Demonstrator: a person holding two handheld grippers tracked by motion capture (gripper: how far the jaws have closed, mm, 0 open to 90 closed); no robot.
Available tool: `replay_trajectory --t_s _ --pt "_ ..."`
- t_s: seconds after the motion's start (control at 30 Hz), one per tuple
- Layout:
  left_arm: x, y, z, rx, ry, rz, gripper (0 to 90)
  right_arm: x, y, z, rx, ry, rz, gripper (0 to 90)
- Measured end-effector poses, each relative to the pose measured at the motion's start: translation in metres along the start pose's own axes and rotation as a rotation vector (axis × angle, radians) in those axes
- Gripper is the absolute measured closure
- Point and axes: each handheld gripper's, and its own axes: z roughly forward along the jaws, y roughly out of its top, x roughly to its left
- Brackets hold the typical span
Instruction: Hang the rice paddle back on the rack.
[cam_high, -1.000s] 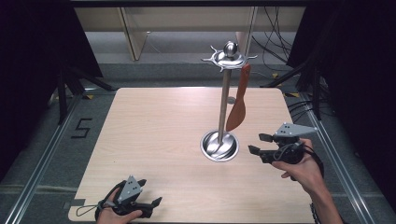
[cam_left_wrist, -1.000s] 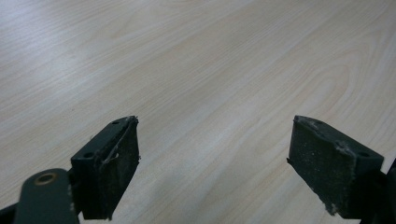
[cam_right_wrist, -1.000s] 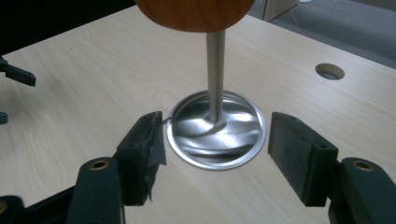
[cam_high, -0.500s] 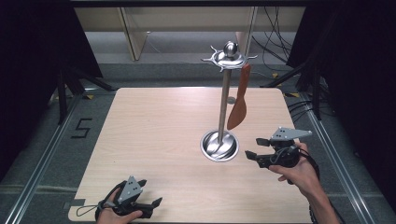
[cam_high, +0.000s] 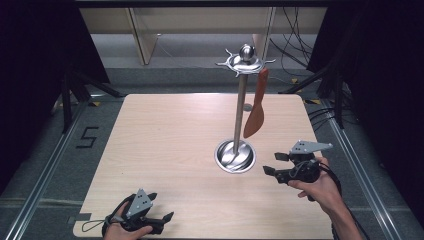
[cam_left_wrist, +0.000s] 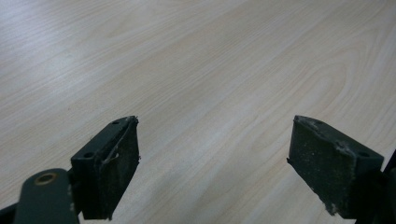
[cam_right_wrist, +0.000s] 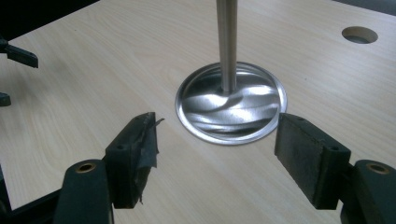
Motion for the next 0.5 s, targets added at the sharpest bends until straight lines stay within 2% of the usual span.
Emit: replay_trajectory --t_s 0.07,0.1,0.13,0.17,0.2,0.23,0.27,0.4,0.47,0.5 --pt "-0.001 0.000 0.001 -0.008 -0.001 -0.014 15.5 -0.002 -0.003 0.002 -0.028 -0.015 -0.022 30.8" --pt "-0.001 0.000 0.001 -0.008 -0.001 -0.015 15.5 -0.001 -0.003 0.001 0.002 -0.003 0.004 30.8" --pt "-0.001 0.000 0.001 -0.008 -0.002 -0.017 15.5 -0.002 -0.004 0.001 -0.004 -0.006 -0.016 30.6" --pt "-0.001 0.000 0.001 -0.008 -0.002 -0.016 15.5 -0.001 -0.006 0.002 -0.001 -0.005 -0.006 30.6" --pt "-0.001 0.000 0.001 -0.006 -0.002 -0.016 15.5 -0.003 -0.007 0.003 -0.006 -0.004 -0.027 30.6" --pt "-0.001 0.000 0.001 -0.007 -0.002 -0.015 15.5 -0.001 -0.009 0.002 0.008 0.009 0.004 30.6" --pt "-0.001 0.000 0.001 -0.007 -0.001 -0.015 15.5 0.000 -0.010 0.002 0.012 0.004 0.010 30.5" --pt "-0.001 0.000 0.001 -0.006 -0.002 -0.016 15.5 0.000 -0.016 0.004 0.012 -0.002 -0.003 30.3" --pt "-0.001 0.000 0.001 -0.006 -0.002 -0.015 15.5 0.001 -0.019 0.006 0.022 0.007 0.009 30.0" --pt "-0.001 0.000 0.001 -0.006 -0.002 -0.015 15.5 -0.001 -0.019 0.006 0.024 -0.005 -0.025 30.0"
